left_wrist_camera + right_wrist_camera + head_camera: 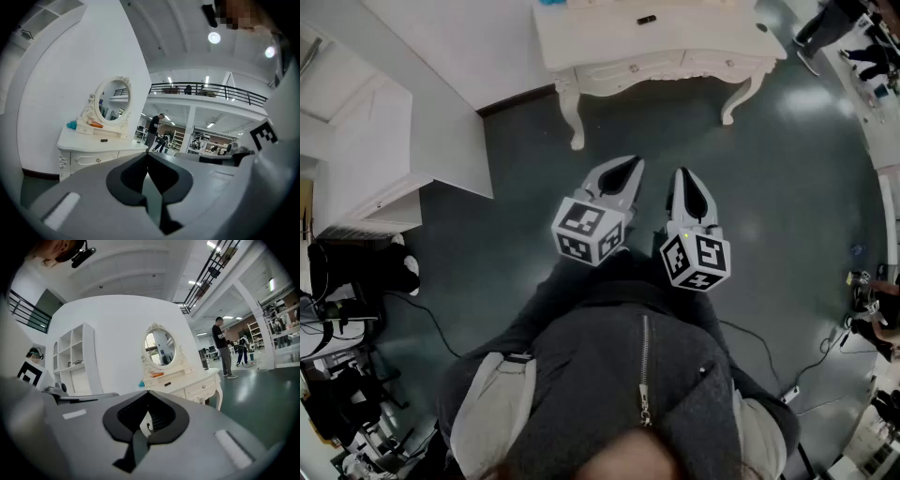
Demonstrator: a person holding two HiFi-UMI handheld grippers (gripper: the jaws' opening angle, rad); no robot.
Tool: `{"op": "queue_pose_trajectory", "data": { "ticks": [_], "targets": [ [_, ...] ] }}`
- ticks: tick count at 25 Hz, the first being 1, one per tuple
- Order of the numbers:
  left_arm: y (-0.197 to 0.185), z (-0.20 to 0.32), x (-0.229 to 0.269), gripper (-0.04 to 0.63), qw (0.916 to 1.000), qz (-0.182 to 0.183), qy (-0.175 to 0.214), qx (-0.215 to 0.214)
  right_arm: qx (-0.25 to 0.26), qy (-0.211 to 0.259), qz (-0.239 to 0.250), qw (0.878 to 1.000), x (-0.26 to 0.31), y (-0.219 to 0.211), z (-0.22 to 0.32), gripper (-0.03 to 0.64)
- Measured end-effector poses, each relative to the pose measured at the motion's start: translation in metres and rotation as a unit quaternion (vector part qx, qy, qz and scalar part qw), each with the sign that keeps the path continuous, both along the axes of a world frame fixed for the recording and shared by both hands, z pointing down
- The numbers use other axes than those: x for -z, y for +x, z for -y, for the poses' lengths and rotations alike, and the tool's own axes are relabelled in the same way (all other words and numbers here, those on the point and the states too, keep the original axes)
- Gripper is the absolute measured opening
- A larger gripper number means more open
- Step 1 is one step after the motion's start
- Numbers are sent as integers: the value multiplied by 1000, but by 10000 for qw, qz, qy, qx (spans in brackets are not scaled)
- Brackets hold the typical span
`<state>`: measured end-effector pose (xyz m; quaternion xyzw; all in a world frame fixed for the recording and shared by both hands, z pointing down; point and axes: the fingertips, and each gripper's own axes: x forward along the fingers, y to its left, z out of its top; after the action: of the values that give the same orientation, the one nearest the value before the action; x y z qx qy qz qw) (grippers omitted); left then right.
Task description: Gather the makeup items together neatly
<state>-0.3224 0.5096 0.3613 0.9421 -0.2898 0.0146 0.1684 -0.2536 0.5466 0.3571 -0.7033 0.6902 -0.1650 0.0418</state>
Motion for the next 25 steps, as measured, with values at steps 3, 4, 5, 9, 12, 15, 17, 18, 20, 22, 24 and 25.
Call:
{"op": "queue_pose_trajectory", "data": {
  "ticks": [3, 4, 5, 9, 12, 15, 17, 18, 20, 22, 24, 25],
  "targets": [
    [-1, 0, -1, 9, 10000, 37, 22, 17, -4, -7, 1, 10000, 0, 0, 0, 3],
    [-1, 0, -1, 9, 10000, 47, 21, 17, -5, -9, -1, 10000, 0, 0, 1, 2],
    [-1, 0, -2, 9, 10000, 53, 18, 16, -7, -11, -1, 10000, 0, 0, 1, 3],
    [0, 2, -2, 9, 10000, 63, 15, 37, -19, -16, 17, 10000, -1, 1, 2, 2],
    [1, 0, -2, 9, 10000, 71, 12, 16, -96, 57, 29, 9999, 2, 3, 1, 3],
    [1, -4, -4, 9, 10000, 84, -4, -53, -195, 88, 13, 9998, 2, 3, -2, 3],
    [1, -8, -6, 9, 9999, 82, -37, -96, -226, 53, -7, 9997, 0, 0, -6, 3],
    [1, -10, -8, 9, 9999, 91, -60, -118, -234, 21, -1, 9997, -3, -1, -7, 3],
    [2, -12, -13, 9, 9997, 133, -114, -159, -249, -41, 41, 9997, -8, -1, -10, 3],
    [5, -15, -17, 9, 9995, 173, -157, -200, -276, -63, 68, 9996, -9, 2, -13, 3],
    [9, -19, -17, 9, 9994, 191, -172, -247, -323, -62, 93, 9994, -9, 7, -16, 3],
    [11, -22, -17, 9, 9993, 197, -171, -274, -353, -65, 118, 9993, -9, 10, -17, 3]
  ]
}}
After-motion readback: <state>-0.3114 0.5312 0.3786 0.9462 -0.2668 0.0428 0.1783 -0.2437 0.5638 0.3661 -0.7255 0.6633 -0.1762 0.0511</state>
